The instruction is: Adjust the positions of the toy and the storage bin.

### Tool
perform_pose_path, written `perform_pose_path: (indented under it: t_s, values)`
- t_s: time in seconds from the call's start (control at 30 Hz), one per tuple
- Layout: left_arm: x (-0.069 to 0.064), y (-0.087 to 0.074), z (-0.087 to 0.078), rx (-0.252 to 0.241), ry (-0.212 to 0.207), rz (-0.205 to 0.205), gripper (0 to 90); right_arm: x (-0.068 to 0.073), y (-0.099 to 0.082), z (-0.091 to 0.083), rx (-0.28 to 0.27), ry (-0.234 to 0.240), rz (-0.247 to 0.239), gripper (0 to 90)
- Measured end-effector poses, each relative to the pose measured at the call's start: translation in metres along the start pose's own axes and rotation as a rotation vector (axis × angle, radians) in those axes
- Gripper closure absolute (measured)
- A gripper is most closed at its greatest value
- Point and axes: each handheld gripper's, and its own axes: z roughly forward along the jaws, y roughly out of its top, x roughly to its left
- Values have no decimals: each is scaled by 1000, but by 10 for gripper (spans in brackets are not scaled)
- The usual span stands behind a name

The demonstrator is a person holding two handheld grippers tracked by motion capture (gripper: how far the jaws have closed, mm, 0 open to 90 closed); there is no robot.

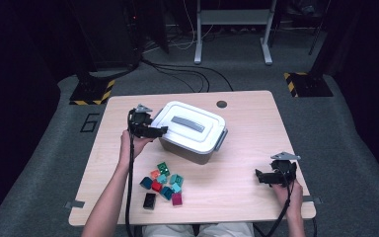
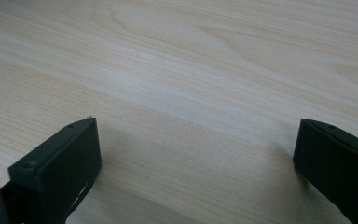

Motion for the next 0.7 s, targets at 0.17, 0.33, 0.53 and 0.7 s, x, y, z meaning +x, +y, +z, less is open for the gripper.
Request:
perform_pose_path:
  t_s: [0.17,0.33,0.53,0.7]
  values:
    - [-7,0,1,-4,-15,9,214,0,0,0,0,0,-2,0]
    - [-13,1,3,-5,-29,20,214,0,0,0,0,1,-1,0]
    - [-18,2,4,5,-38,36,214,0,0,0,1,1,-3,1]
    - [-21,3,4,8,-41,40,213,0,0,0,0,1,-2,0]
